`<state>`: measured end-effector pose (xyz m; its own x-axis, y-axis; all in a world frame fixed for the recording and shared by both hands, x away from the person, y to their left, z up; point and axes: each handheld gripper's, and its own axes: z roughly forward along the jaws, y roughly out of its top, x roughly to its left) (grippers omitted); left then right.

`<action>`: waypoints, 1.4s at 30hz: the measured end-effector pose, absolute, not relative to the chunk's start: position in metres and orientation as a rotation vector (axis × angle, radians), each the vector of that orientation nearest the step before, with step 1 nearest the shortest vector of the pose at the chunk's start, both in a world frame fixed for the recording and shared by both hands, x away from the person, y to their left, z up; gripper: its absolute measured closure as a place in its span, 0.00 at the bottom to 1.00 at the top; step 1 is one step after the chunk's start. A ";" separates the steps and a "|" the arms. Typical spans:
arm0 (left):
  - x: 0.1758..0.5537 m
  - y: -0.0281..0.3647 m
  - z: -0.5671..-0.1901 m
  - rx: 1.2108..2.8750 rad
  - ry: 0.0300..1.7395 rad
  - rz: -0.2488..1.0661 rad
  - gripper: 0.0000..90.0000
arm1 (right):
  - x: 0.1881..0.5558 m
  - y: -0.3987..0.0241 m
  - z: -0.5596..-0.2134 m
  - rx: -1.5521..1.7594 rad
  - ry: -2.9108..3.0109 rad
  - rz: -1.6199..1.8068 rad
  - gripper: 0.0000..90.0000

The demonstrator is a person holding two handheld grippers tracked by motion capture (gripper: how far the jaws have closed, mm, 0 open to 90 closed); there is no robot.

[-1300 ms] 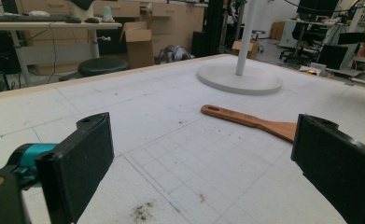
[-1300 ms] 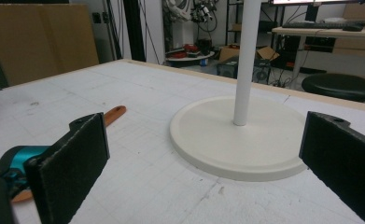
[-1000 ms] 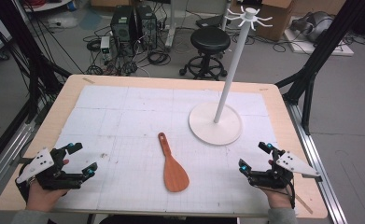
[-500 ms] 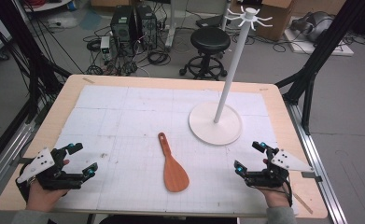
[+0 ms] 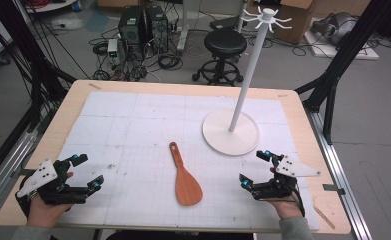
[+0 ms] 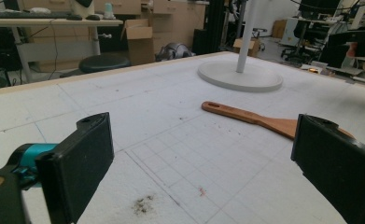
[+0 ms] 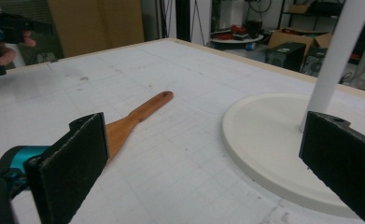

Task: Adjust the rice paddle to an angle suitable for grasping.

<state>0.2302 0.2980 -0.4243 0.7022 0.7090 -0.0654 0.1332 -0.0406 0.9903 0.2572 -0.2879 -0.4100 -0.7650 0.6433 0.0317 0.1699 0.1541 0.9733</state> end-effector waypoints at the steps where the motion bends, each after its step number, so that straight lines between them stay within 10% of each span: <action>1: 0.230 0.298 -0.424 1.572 0.708 0.534 0.07 | 0.258 -0.286 -0.410 0.770 2.053 1.645 0.00; 23: 0.225 0.303 -0.425 1.571 0.722 0.542 0.07 | 0.278 -0.245 -0.408 0.725 2.121 1.727 0.08; 29: 0.224 0.303 -0.425 1.576 0.724 0.543 0.07 | 0.276 -0.240 -0.408 0.692 2.144 1.747 0.49; 42: 0.224 0.303 -0.426 1.580 0.726 0.544 0.07 | 0.281 -0.233 -0.410 0.640 2.189 1.796 0.95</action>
